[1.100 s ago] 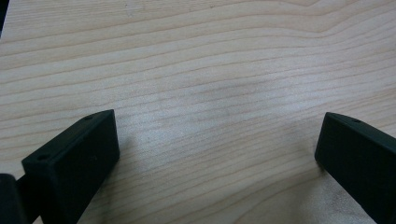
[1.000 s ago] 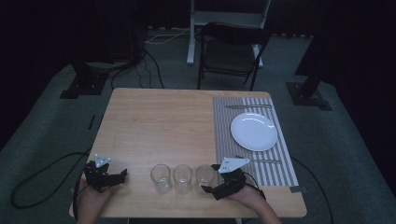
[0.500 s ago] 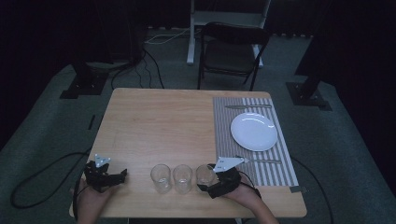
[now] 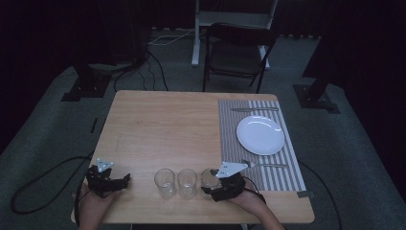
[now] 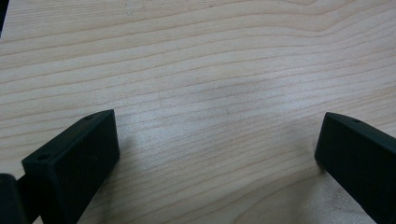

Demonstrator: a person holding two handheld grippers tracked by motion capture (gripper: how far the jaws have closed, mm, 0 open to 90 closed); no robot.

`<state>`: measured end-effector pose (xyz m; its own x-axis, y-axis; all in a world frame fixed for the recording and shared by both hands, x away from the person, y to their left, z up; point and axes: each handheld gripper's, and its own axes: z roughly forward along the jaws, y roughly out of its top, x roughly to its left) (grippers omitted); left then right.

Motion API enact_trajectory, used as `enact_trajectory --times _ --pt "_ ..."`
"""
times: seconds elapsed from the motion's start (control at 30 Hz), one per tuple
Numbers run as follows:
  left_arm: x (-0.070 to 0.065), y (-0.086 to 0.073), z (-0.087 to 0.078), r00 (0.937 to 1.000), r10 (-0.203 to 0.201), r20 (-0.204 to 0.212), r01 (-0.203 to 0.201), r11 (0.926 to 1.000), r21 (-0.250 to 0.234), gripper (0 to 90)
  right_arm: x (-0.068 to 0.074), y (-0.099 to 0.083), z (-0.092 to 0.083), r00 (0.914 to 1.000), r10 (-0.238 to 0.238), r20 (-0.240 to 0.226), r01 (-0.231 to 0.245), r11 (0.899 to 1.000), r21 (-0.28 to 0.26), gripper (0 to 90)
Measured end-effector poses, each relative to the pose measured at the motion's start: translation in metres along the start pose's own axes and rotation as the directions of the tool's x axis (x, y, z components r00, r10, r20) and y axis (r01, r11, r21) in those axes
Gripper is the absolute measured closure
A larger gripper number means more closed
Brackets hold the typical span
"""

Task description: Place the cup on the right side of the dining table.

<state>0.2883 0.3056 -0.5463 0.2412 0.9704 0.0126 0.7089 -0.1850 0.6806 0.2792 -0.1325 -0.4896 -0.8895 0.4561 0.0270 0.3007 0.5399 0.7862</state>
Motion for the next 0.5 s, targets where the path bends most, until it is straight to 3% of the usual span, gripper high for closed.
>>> enact_trajectory --times 0.33,0.5 --pt "0.0 0.0 0.0 1.0 0.0 0.0 0.0 1.0 -0.001 0.2 -0.007 0.007 -0.009 0.9995 0.015 0.027 -0.014 1.0 -0.019 29.1" --pt "0.0 0.0 0.0 1.0 0.001 0.0 -0.001 1.0 0.001 0.2 -0.012 0.011 -0.013 0.9978 0.015 0.064 -0.014 1.0 -0.008 29.1"
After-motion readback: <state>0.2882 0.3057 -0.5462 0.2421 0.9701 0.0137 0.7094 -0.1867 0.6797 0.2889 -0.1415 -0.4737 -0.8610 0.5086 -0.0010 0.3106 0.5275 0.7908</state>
